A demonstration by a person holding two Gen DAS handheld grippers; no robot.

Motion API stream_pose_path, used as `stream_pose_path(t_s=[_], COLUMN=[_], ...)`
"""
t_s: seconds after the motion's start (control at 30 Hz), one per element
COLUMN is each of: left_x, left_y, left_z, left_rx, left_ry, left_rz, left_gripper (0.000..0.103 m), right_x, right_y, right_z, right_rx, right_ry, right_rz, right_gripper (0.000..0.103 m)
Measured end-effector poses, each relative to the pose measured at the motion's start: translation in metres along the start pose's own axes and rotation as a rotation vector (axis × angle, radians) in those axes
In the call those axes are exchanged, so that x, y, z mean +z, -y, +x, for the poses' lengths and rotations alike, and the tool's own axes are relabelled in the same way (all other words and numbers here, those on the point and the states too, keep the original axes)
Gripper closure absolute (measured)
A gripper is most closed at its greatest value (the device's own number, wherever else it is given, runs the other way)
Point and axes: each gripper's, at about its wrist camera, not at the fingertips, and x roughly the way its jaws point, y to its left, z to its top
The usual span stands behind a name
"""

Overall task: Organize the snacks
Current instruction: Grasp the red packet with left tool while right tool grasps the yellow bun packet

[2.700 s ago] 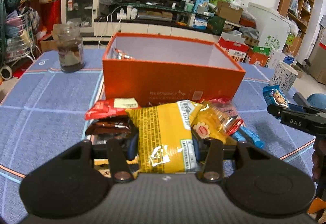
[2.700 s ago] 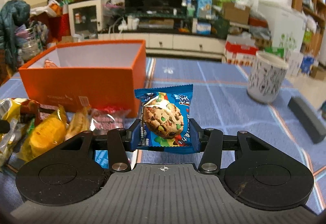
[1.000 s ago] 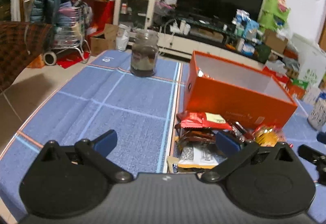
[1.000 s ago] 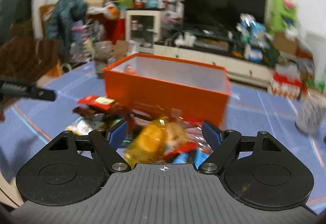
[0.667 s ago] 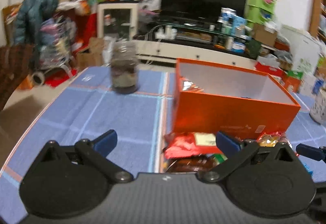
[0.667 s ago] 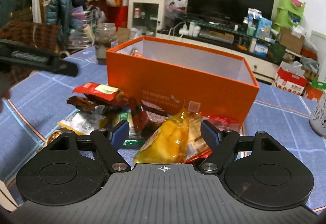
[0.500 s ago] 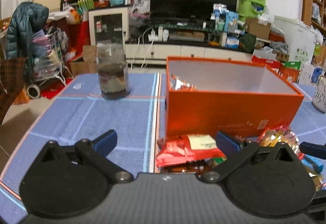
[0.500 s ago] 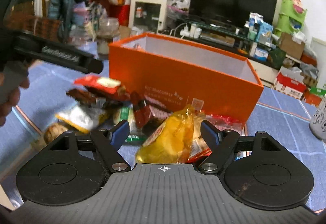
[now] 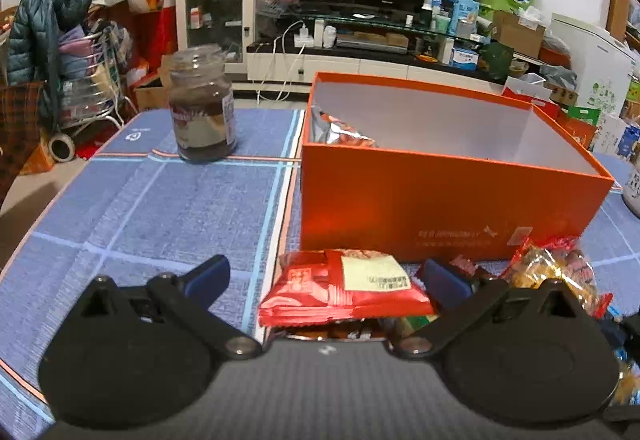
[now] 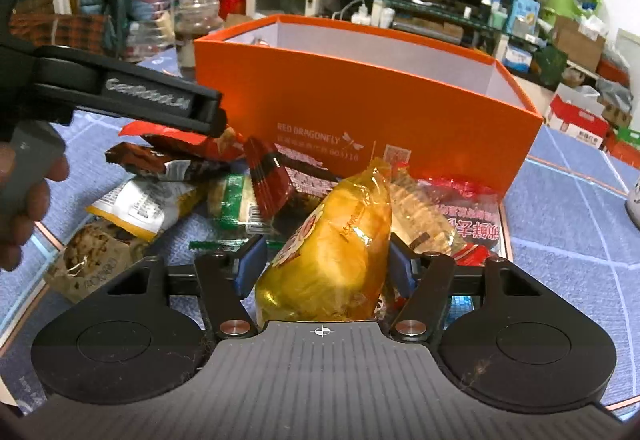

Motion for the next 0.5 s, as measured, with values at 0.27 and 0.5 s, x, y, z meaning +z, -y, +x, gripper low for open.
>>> stream_pose_path(t_s=[0.27,0.5], left_x=[-0.002,-0.006], left_y=[0.010,0.007], left_z=[0.012,0.018], left_rx=[0.010,0.011], left_ry=[-0.016,-0.024], left_rz=[0.015,-0.013], left_gripper=[0.001,0.002], right_x=[0.002,0.002], right_y=[0.004,0.005], right_z=[-0.001,0.001], right_rx=[0.008,0.027], right_ry=[-0.006,-0.029], right_rz=[0.022,0.036], right_gripper=[0.054,0.058])
